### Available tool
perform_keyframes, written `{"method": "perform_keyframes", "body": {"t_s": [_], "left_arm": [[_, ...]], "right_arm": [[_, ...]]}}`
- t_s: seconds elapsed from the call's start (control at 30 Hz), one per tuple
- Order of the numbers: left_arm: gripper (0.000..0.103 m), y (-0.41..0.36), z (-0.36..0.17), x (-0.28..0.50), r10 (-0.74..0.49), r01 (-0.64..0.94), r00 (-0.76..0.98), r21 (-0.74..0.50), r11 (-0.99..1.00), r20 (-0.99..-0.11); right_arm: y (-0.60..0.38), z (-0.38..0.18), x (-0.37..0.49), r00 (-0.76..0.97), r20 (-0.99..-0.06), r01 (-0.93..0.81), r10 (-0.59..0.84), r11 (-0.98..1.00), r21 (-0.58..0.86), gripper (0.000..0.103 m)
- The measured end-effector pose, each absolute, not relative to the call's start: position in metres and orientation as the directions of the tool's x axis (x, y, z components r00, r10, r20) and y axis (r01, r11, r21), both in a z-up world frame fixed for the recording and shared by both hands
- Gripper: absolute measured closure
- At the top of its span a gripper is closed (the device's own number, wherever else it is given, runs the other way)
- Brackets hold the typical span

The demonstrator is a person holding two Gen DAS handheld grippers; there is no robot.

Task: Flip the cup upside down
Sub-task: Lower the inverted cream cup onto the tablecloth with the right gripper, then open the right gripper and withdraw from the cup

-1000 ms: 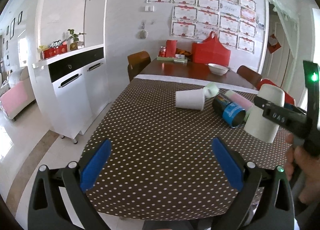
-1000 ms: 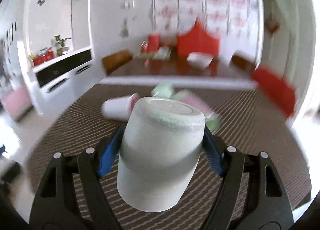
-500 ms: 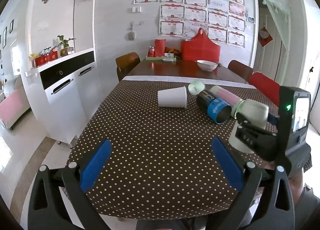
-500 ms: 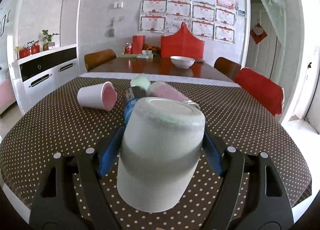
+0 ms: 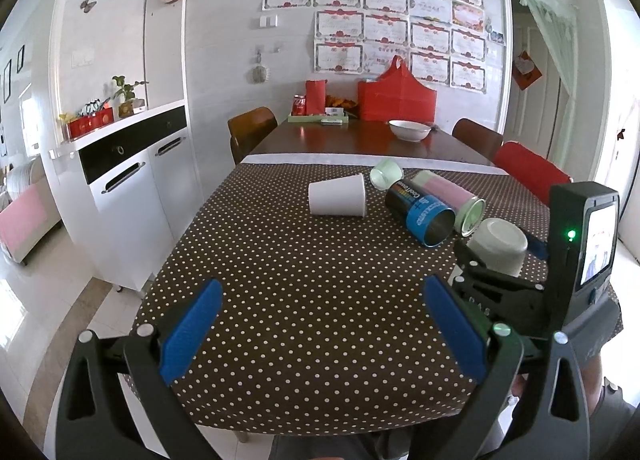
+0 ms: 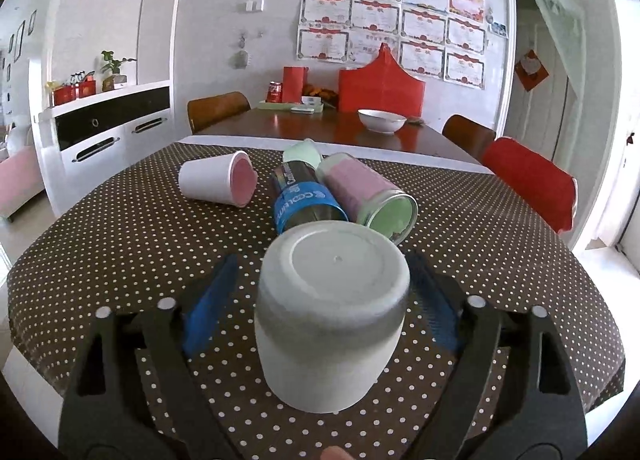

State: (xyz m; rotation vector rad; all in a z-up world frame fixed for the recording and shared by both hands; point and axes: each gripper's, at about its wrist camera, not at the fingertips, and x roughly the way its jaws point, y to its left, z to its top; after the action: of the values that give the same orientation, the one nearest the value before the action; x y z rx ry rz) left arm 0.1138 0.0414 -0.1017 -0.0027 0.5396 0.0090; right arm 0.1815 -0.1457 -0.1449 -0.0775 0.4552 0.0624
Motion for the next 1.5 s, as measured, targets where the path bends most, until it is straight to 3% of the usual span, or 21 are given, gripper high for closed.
{"method": "perform_keyframes", "body": {"t_s": [0.13,0.6,1.5], "left_arm": [[0.004,0.038,-0.099,0.112,0.007,-0.006,0.860,0.004,1.000,-0.510],[0.004,0.024,-0.084,0.102,0.001,0.002,0.874,0.006,1.000,-0.486],[0.004,-0.004,-0.011,0.037,-0.011,0.012,0.955,0.002,1.000,-0.298]], "right_arm": [[-0.147,-0.145,0.180,0.891,-0.451,-0.086,0.054,0.995,-0.049,0.006],[-0.165,-0.122,0.167,0.902,-0.425,-0.078,0.072,0.997,0.003,0.006],[-0.207,-0.015,0.039,0.948,-0.307,-0.052,0.084,0.992,0.112,0.006]]}}
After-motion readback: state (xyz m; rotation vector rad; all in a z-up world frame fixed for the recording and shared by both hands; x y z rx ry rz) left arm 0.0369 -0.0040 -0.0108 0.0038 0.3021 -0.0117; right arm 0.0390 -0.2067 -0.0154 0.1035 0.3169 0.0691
